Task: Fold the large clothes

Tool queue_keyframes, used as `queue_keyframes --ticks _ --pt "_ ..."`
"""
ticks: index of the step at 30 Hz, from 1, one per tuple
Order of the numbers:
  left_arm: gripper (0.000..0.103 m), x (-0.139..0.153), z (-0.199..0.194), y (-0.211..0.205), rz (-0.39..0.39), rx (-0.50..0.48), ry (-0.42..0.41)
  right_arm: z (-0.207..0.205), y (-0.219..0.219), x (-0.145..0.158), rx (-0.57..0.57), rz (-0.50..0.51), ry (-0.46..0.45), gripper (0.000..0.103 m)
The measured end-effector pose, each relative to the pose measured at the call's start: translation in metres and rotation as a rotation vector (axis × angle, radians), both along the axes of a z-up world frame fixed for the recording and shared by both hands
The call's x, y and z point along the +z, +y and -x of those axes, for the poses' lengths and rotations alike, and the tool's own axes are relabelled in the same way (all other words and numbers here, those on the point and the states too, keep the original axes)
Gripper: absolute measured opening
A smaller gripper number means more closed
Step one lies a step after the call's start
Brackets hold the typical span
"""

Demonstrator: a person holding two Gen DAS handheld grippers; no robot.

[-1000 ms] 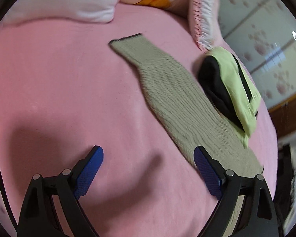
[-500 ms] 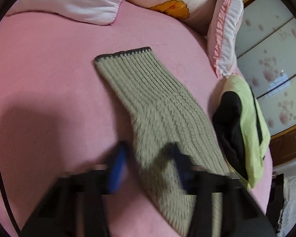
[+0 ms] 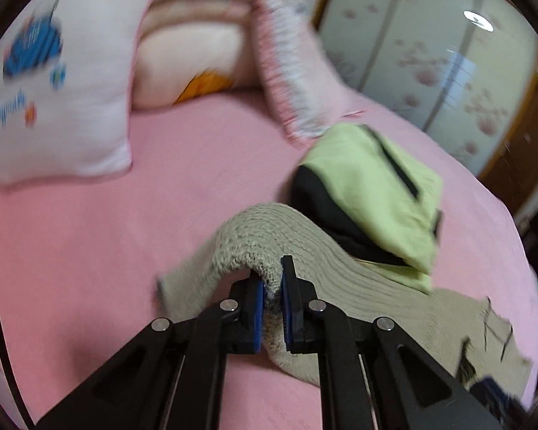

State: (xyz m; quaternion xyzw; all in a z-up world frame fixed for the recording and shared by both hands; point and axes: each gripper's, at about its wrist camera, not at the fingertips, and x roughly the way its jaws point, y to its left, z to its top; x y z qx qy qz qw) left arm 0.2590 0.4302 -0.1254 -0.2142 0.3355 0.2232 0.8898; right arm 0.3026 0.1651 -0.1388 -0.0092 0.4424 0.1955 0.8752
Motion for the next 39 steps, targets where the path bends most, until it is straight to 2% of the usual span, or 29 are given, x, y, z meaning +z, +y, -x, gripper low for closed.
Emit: queue_keyframes --ticks 2,7,12,17,22,26,29,31,32,34,37,39 --pt "0.006 0.025 0.006 -0.034 -0.076 -0.061 -0.022 0.002 -0.009 0.007 -0.02 -0.007 -0.007 0.031" --pt "0.006 0.066 0.012 -0.111 -0.176 -0.204 -0.08 0.015 -0.046 0.025 -0.082 -0.023 -0.029 0.031" --pt "0.007 0.083 -0.001 -0.196 -0.19 -0.355 -0.107 0.026 -0.096 0.039 -0.159 -0.011 -0.041 0.031" --pt "0.007 0.066 -0.02 -0.283 -0.198 -0.507 -0.046 0.04 -0.165 0.048 -0.28 0.059 -0.069 0.031" --pt "0.008 0.025 -0.027 -0.359 -0.219 -0.625 0.058 0.05 -0.237 0.039 -0.389 0.082 -0.04 0.031" --pt "0.009 -0.01 -0.028 -0.389 -0.218 -0.684 0.155 0.056 -0.278 0.028 -0.456 0.101 -0.009 0.031" --pt "0.023 -0.027 -0.024 -0.402 -0.2 -0.711 0.212 0.061 -0.294 0.023 -0.478 0.095 0.002 0.031" --pt "0.042 -0.029 -0.017 -0.403 -0.187 -0.709 0.221 0.063 -0.3 0.02 -0.485 0.094 0.006 0.031" --pt "0.047 -0.027 -0.013 -0.402 -0.179 -0.708 0.216 0.065 -0.301 0.019 -0.485 0.09 0.009 0.031" --pt "0.065 -0.02 -0.008 -0.399 -0.156 -0.707 0.202 0.066 -0.302 0.019 -0.48 0.079 0.014 0.031" --pt "0.078 -0.005 0.002 -0.39 -0.119 -0.705 0.166 0.069 -0.301 0.021 -0.476 0.058 0.008 0.031" --pt "0.079 0.009 0.01 -0.38 -0.094 -0.704 0.133 0.071 -0.301 0.025 -0.472 0.031 0.0 0.031"
